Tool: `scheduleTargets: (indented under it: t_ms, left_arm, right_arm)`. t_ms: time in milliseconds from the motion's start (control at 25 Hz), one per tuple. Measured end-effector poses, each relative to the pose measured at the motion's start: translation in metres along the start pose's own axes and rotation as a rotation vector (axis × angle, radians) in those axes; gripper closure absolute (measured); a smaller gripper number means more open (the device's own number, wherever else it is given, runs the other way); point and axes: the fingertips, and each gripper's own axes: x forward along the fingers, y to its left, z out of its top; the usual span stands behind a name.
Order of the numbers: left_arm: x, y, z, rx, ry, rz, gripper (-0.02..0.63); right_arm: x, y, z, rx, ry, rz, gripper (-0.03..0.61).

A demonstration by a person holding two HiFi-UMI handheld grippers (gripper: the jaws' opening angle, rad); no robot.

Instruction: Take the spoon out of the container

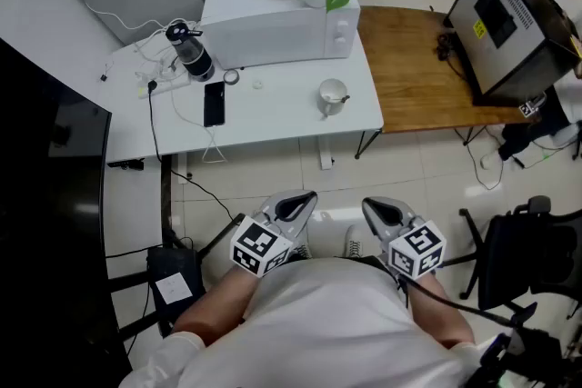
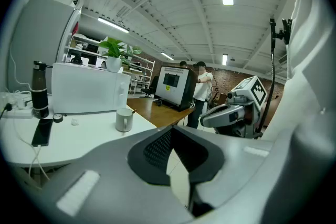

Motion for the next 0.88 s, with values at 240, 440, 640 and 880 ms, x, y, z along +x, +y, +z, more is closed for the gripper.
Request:
scheduleTargets:
  t_ms: [240,440,640,880]
  left_arm:
    - [-0.021,0.027,-0.004,-0.001,-0.01,0.005,0.61]
    - [-0.027,0.041,-0.008,-0.01,-0.021,-0.005,0.609]
    - [-0.026,0.049,-0.007,-0.02,-0.017,-0.024,0.611]
    - [-0.005,0.068,-0.004,-0.041,-0.003,-0.012,0.611]
  right_arm:
    - [0.023,0.015,0.009,-0.013,-0.007,-0.02,0.571]
    - [0.039,0.028,0.011,-0.017,0.001,-0.021,0.571]
    - [0.049,0.026,0.02,-0.034,0.012,-0.025,0.571]
    - [0.057,-0.001,0.029,-0.018,0.009,-0.027,0.571]
